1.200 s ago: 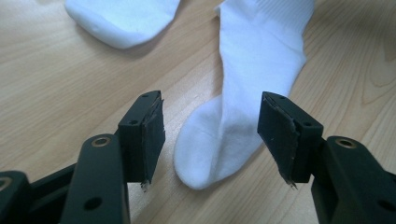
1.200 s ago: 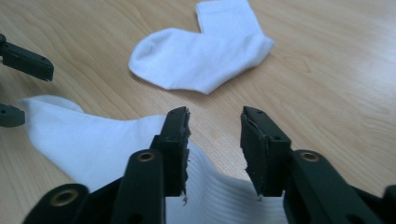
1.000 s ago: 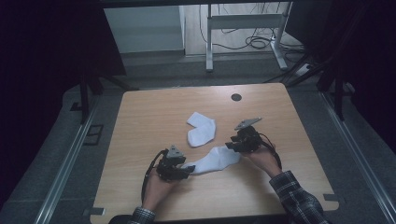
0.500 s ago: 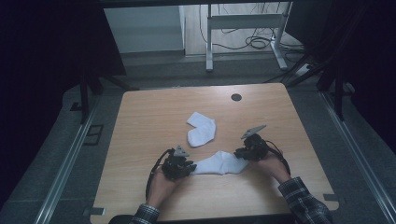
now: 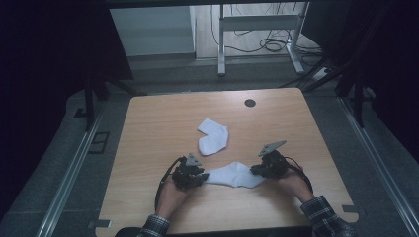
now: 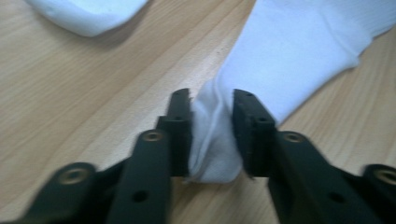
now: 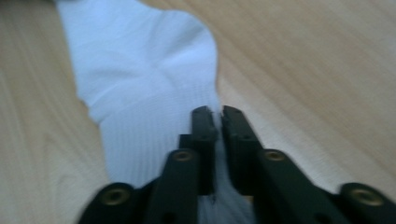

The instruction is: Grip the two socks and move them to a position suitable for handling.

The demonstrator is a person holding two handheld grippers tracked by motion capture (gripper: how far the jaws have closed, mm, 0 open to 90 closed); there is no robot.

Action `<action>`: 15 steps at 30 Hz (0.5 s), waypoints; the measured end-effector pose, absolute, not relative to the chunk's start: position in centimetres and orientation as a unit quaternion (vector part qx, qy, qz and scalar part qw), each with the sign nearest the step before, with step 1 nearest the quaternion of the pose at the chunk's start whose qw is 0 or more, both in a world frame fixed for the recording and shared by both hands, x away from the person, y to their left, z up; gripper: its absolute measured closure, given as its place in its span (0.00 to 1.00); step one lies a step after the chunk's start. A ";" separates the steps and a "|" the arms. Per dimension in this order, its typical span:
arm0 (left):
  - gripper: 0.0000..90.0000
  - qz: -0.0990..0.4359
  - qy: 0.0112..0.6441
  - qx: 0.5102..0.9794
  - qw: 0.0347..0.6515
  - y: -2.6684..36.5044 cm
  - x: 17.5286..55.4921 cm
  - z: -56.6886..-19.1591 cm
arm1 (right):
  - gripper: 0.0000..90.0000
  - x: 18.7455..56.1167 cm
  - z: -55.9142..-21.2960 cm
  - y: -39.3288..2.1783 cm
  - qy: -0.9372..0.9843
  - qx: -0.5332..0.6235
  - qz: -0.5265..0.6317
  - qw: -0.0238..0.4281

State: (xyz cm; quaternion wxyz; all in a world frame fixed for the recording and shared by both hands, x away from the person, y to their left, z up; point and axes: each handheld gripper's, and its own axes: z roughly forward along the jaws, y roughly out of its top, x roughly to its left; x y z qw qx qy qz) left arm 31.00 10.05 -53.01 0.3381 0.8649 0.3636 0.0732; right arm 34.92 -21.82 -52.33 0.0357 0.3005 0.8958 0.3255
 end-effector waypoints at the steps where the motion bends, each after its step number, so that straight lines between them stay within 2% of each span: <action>1: 0.83 0.073 0.364 0.865 0.338 10.0 31.0 -53.0 | 0.94 34.9 -52.3 -21.8 0.896 0.301 0.326 0.036; 2: 0.83 0.063 0.362 0.865 0.342 10.0 31.0 -53.0 | 0.95 34.7 -52.3 -21.8 0.896 0.302 0.325 0.033; 3: 0.90 0.064 0.361 0.865 0.342 9.9 31.0 -53.0 | 0.96 34.5 -52.3 -21.8 0.897 0.298 0.323 0.038; 7: 0.92 0.088 0.359 0.861 0.348 9.9 31.3 -52.3 | 0.96 34.5 -51.9 -21.7 0.896 0.298 0.326 0.052; 11: 0.92 0.143 0.349 0.845 0.379 9.9 32.4 -49.3 | 0.96 35.5 -49.4 -22.0 0.875 0.303 0.362 0.107; 15: 0.91 0.203 0.325 0.830 0.406 10.3 31.8 -46.7 | 0.96 35.1 -46.0 -22.2 0.847 0.288 0.417 0.159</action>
